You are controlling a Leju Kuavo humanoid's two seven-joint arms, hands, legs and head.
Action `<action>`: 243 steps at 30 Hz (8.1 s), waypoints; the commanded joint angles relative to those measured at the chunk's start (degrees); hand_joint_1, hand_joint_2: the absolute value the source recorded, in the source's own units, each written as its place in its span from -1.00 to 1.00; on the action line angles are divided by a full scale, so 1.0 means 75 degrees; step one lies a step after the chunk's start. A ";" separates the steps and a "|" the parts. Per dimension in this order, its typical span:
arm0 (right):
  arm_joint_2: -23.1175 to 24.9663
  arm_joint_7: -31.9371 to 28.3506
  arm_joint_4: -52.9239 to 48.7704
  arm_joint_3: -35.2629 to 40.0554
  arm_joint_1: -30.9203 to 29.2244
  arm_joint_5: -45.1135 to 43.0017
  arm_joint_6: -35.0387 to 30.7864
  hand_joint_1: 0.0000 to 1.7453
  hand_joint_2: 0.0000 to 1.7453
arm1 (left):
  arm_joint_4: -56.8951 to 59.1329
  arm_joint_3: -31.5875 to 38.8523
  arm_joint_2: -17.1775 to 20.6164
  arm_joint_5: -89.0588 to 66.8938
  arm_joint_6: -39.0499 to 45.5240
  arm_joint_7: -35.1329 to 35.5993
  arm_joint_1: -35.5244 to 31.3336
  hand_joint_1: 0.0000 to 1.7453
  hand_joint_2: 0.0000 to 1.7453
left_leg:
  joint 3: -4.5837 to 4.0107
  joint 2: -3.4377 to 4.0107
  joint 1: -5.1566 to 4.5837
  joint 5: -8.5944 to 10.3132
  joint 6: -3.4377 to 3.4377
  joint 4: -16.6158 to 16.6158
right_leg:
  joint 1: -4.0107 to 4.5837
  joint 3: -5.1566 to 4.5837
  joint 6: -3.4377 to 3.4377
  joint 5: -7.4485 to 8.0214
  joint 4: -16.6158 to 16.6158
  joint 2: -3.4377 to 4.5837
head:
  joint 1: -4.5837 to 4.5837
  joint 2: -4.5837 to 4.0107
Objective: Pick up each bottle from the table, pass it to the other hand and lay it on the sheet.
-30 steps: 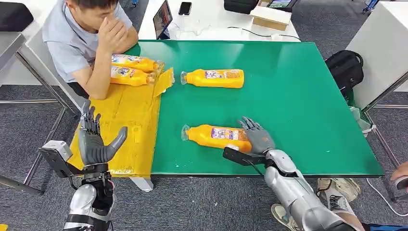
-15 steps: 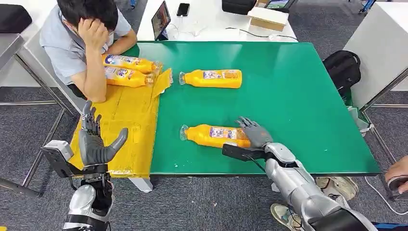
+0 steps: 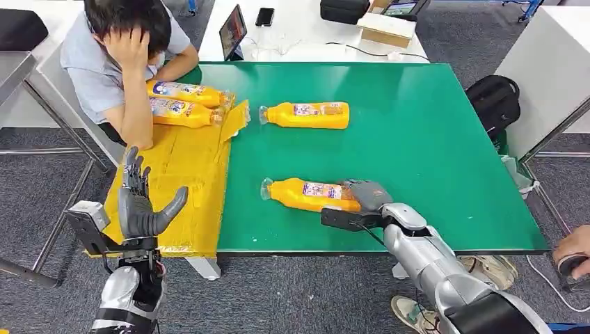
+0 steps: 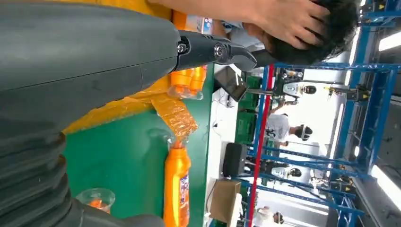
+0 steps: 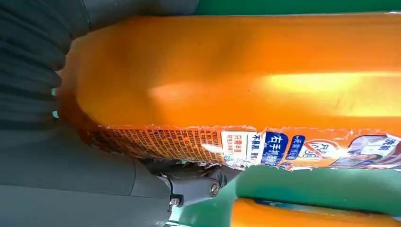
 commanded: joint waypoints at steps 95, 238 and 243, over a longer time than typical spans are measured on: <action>0.2370 -0.2042 -0.1897 0.1824 0.2247 -0.2398 -0.3522 -1.00 -1.00 | 0.0170 -0.1394 0.0169 0.2429 -0.2880 0.1006 0.0682 1.00 1.00 | -0.0055 -0.0029 0.0012 -0.0021 -0.0016 -0.0016 | 0.0010 -0.0042 -0.0022 -0.0033 -0.0011 -0.0036 | 0.0000 0.0000; 0.0766 -0.0148 -0.0696 -0.1790 0.1331 0.0354 -0.3460 -1.00 1.00 | -0.0338 -0.0113 -0.0344 0.0688 -0.0904 -0.0180 0.1033 -1.00 1.00 | -0.0079 -0.0033 0.0002 -0.0012 -0.0012 -0.0010 | 0.0000 -0.0058 0.0003 -0.0029 -0.0006 -0.0021 | 0.0000 0.0000; 0.0801 -0.0163 -0.0519 -0.1733 0.1223 0.0272 -0.3224 -1.00 1.00 | -0.0273 -0.0139 -0.0324 0.0690 -0.0905 -0.0178 0.0989 -1.00 1.00 | -0.0060 -0.0025 0.0003 -0.0020 -0.0015 -0.0010 | 0.0003 -0.0042 -0.0003 -0.0036 -0.0004 -0.0017 | 0.0000 0.0000</action>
